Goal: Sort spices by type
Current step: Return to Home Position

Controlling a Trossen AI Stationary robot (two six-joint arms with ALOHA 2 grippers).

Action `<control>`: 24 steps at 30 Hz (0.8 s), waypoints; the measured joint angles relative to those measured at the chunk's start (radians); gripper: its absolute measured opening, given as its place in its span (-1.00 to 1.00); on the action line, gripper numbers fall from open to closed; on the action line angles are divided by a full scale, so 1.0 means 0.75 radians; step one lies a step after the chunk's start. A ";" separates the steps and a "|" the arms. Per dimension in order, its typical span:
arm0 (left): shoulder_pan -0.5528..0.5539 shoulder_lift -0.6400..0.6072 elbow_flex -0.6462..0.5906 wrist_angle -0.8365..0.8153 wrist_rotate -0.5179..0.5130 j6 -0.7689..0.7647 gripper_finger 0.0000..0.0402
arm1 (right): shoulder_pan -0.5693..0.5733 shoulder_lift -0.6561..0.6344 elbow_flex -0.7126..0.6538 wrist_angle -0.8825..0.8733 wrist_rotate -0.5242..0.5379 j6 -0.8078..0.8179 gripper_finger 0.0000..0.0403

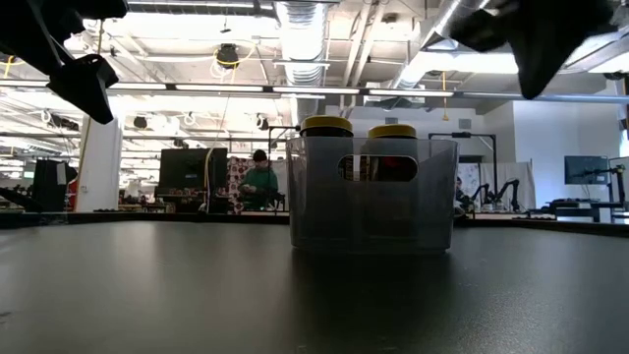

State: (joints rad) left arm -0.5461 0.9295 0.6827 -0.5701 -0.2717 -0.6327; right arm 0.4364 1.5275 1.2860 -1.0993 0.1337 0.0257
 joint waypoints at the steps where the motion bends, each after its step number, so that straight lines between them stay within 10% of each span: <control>1: 0.000 0.000 0.000 0.000 0.000 0.000 0.69 | -0.007 -0.051 -0.058 0.037 -0.001 0.000 -0.82; 24: 0.000 0.000 0.000 0.000 0.000 0.001 0.69 | -0.376 -1.194 -1.191 1.280 -0.076 0.009 -0.82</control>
State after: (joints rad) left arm -0.5463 0.9295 0.6827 -0.5701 -0.2714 -0.6323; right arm 0.1546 0.6323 0.3929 -0.1391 0.0769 0.0324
